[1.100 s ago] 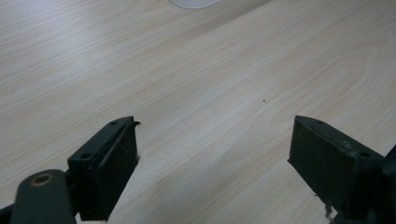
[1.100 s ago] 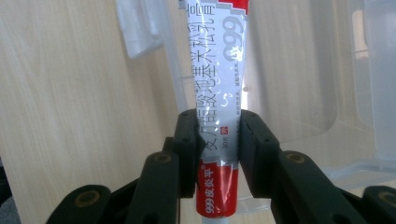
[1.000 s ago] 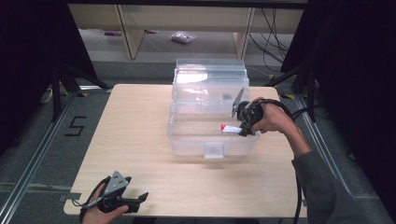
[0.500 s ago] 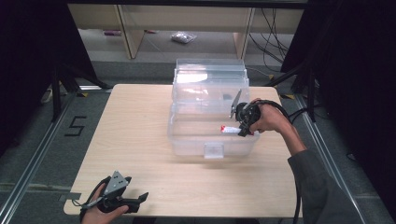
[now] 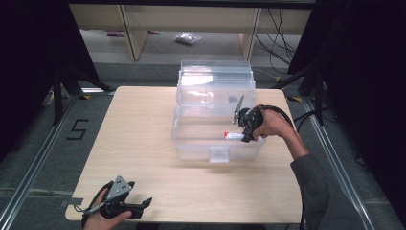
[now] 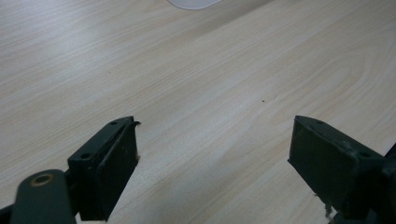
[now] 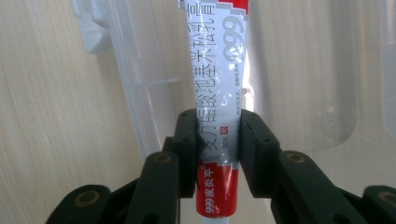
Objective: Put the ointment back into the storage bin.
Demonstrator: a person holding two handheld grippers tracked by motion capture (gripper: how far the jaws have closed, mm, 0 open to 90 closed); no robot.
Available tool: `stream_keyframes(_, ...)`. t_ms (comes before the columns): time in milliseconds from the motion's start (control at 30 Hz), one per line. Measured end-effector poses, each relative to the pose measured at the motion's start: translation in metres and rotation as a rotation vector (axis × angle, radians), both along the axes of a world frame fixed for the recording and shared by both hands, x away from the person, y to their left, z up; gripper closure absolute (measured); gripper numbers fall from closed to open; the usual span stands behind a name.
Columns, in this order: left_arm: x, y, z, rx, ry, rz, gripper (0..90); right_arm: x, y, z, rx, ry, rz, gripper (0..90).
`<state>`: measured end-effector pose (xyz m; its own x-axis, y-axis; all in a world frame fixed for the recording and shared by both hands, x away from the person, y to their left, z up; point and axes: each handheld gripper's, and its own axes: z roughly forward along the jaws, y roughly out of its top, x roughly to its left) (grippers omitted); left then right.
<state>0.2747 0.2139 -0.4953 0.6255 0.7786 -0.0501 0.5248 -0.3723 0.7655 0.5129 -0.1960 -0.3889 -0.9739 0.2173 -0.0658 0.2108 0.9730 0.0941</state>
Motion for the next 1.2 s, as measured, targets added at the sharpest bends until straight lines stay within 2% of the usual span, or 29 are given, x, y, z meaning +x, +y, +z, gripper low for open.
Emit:
stream_keyframes(67, 0.0, 0.0, 0.0, 0.001, 0.0, 0.0, 15.0, 0.001, -0.001, -0.001, -0.002, 0.007, 0.015, 70.5)
stream_keyframes(100, 0.0, 0.0, 0.0, 0.001, 0.0, -0.001, 15.0, 0.0, -0.001, -0.002, 0.0, 0.008, -0.006, 70.5)
stream_keyframes(200, 0.001, 0.0, -0.001, 0.006, -0.004, 0.008, 15.0, 0.0, -0.003, -0.005, -0.007, 0.012, -0.002, 70.5)
stream_keyframes(233, 0.0, -0.001, -0.001, 0.002, -0.004, 0.01, 15.0, 0.005, -0.004, -0.007, 0.022, 0.005, 0.068, 70.4)
stream_keyframes(267, 0.0, -0.001, -0.001, 0.002, -0.004, 0.009, 15.0, 0.005, -0.004, -0.007, 0.022, 0.005, 0.068, 70.4)
stream_keyframes(300, 0.0, -0.001, -0.001, 0.002, -0.004, 0.009, 15.0, 0.003, -0.004, -0.006, 0.018, 0.003, 0.041, 70.4)
stream_keyframes(367, 0.0, -0.001, 0.0, 0.004, -0.004, 0.01, 15.0, 0.002, -0.004, -0.006, 0.012, 0.007, 0.032, 70.4)
stream_keyframes(400, 0.0, -0.001, 0.0, -0.005, -0.002, 0.005, 15.0, 0.0, -0.003, -0.005, -0.002, 0.012, 0.006, 70.4)
stream_keyframes(433, 0.001, -0.001, -0.001, 0.003, -0.003, 0.009, 15.0, 0.001, -0.002, -0.005, -0.005, 0.014, 0.015, 70.4)
stream_keyframes(467, 0.001, -0.001, -0.001, 0.006, -0.004, 0.007, 15.0, 0.0, -0.002, -0.006, -0.005, 0.018, -0.002, 70.4)
stream_keyframes(533, 0.0, -0.001, -0.001, 0.001, -0.004, 0.009, 15.0, 0.001, -0.002, -0.007, -0.009, 0.018, 0.022, 70.4)
stream_keyframes(633, 0.0, 0.0, 0.0, 0.002, -0.002, 0.004, 15.0, 0.001, -0.002, -0.008, -0.014, 0.029, -0.002, 70.4)
stream_keyframes(700, 0.0, -0.001, 0.0, -0.005, -0.002, 0.003, 15.0, 0.005, -0.004, -0.012, 0.004, 0.021, 0.027, 70.4)
stream_keyframes(800, 0.0, 0.0, 0.0, -0.001, -0.001, 0.0, 15.0, 0.007, -0.004, -0.014, -0.001, 0.026, 0.026, 70.4)
stream_keyframes(833, 0.0, 0.0, 0.0, 0.0, -0.001, 0.0, 15.0, 0.009, -0.005, -0.017, 0.013, 0.02, 0.057, 70.3)
stream_keyframes(867, 0.0, -0.001, 0.0, -0.006, -0.003, 0.007, 15.0, 0.006, -0.004, -0.017, 0.007, 0.029, 0.025, 70.0)
stream_keyframes(900, 0.0, 0.0, 0.0, 0.0, 0.0, -0.001, 15.0, 0.006, -0.005, -0.018, 0.011, 0.045, 0.016, 69.9)
stream_keyframes(933, 0.0, 0.0, 0.0, 0.0, -0.001, 0.0, 15.0, 0.006, -0.005, -0.019, 0.007, 0.04, 0.026, 70.2)
stream_keyframes(967, 0.0, -0.001, 0.0, -0.004, -0.001, 0.002, 15.0, 0.006, -0.006, -0.02, 0.003, 0.036, 0.002, 70.2)
stream_keyframes(1100, 0.001, -0.001, -0.001, 0.006, -0.003, 0.007, 15.0, 0.007, -0.007, -0.018, 0.02, 0.042, 0.018, 67.9)
stream_keyframes(1200, 0.001, -0.001, -0.001, 0.002, -0.008, 0.008, 15.0, 0.005, -0.009, -0.011, 0.029, 0.022, -0.005, 66.3)
